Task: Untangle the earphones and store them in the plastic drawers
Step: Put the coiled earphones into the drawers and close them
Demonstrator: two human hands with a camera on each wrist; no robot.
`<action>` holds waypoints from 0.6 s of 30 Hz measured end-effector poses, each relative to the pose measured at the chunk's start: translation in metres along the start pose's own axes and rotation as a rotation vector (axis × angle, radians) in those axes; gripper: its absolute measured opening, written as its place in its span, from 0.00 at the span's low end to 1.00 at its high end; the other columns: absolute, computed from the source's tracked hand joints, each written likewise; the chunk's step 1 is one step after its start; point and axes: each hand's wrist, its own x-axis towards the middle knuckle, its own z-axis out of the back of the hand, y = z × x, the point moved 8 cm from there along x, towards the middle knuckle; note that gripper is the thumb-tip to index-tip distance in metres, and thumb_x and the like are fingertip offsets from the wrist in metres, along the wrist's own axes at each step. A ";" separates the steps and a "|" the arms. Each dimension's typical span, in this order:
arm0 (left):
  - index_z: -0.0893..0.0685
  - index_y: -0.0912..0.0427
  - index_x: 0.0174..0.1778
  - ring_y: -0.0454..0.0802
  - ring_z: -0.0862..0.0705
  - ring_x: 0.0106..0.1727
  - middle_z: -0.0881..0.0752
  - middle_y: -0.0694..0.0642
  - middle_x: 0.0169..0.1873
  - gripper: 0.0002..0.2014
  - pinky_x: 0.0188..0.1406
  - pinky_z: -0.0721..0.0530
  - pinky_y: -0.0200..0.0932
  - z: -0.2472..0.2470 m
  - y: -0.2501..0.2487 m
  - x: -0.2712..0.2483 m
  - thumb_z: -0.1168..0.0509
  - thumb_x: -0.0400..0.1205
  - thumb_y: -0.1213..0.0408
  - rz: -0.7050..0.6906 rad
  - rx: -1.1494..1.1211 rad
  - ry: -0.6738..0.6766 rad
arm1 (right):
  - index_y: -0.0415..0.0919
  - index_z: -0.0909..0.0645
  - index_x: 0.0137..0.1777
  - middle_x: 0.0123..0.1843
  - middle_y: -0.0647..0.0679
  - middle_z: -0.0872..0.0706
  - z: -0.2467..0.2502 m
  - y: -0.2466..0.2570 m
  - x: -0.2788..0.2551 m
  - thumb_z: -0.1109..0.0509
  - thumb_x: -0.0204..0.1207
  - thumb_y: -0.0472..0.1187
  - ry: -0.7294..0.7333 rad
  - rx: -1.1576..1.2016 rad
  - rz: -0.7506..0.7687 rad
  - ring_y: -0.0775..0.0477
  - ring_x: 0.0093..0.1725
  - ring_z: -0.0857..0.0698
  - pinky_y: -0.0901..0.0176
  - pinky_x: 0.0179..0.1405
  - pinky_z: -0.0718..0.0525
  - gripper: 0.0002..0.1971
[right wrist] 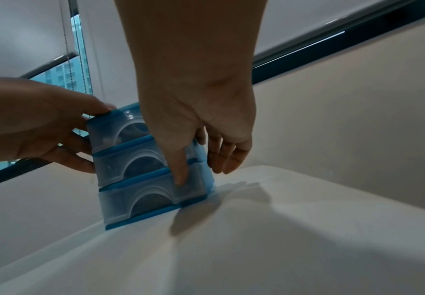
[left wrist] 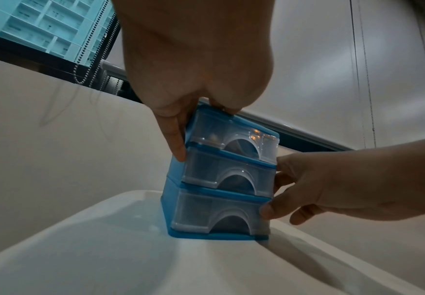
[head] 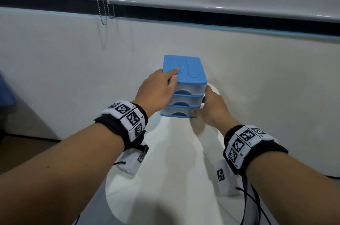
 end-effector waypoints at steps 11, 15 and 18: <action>0.22 0.38 0.80 0.54 0.17 0.65 0.15 0.50 0.66 0.22 0.65 0.19 0.55 0.003 0.000 0.002 0.49 0.92 0.51 0.026 -0.058 -0.015 | 0.60 0.47 0.91 0.91 0.53 0.44 0.029 0.035 -0.009 0.29 0.85 0.44 -0.084 -0.224 0.240 0.41 0.75 0.22 0.44 0.75 0.22 0.40; 0.21 0.39 0.80 0.54 0.17 0.63 0.15 0.49 0.66 0.21 0.63 0.19 0.53 0.004 -0.002 0.000 0.48 0.92 0.53 0.048 -0.072 -0.011 | 0.50 0.39 0.90 0.89 0.47 0.34 0.029 0.039 -0.013 0.33 0.88 0.42 -0.111 -0.207 0.211 0.40 0.82 0.28 0.46 0.81 0.28 0.32; 0.21 0.42 0.80 0.55 0.17 0.63 0.15 0.51 0.68 0.22 0.58 0.23 0.48 0.007 -0.009 -0.001 0.48 0.92 0.55 0.049 -0.044 0.007 | 0.46 0.37 0.89 0.78 0.43 0.23 0.031 0.047 -0.018 0.36 0.89 0.40 -0.138 -0.216 0.192 0.39 0.76 0.24 0.48 0.72 0.24 0.29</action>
